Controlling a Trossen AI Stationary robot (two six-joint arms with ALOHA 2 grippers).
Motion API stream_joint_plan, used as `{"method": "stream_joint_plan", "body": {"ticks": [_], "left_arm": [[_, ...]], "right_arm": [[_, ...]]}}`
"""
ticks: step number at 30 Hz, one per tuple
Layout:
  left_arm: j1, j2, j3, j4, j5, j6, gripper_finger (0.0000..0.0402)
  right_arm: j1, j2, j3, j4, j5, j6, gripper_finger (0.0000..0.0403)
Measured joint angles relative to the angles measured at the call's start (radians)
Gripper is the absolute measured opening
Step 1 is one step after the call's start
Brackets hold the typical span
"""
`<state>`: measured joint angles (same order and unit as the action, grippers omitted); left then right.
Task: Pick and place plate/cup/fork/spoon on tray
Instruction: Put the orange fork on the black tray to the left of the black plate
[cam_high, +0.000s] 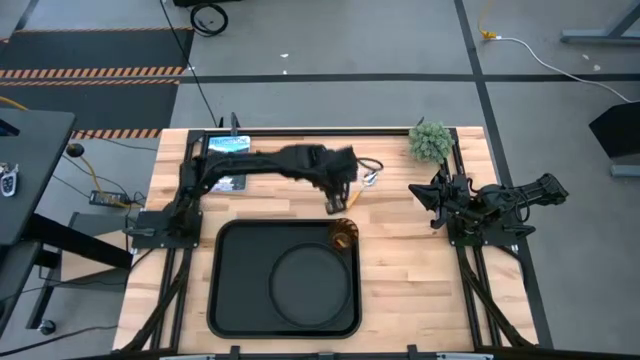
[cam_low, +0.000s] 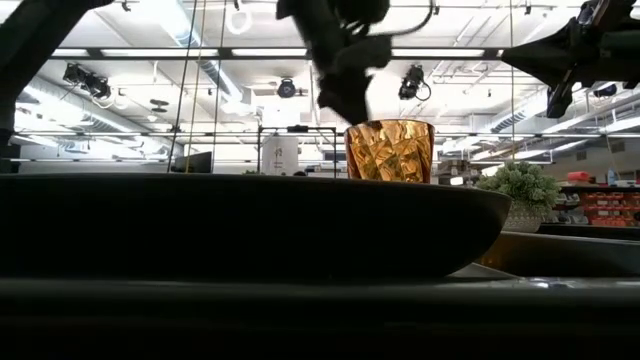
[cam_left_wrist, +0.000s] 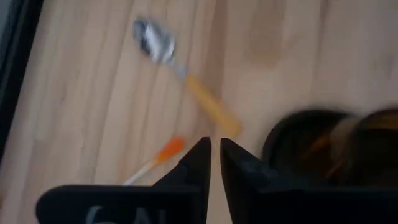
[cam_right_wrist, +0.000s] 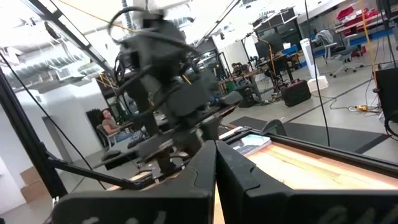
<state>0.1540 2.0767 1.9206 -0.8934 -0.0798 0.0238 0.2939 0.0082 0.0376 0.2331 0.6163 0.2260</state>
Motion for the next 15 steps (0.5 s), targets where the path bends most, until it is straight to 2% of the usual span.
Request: {"method": "stream_joint_plan", "body": {"ticks": [3, 9, 15], "left_arm": [[0.072, 0.005, -0.006, -0.114, 0.048, 0.084, 0.0051], [0.168, 0.005, -0.066, -0.112, 0.121, 0.296, 0.0065], [0.205, 0.010, -0.080, -0.101, 0.114, 0.454, 0.0122]], "right_arm": [[0.000, 0.000, 0.000, 0.003, 0.000, 0.000, 0.0016], [0.000, 0.000, 0.000, 0.007, 0.000, 0.000, 0.0016], [0.000, 0.000, 0.000, 0.006, 0.000, 0.000, 0.0016]]}}
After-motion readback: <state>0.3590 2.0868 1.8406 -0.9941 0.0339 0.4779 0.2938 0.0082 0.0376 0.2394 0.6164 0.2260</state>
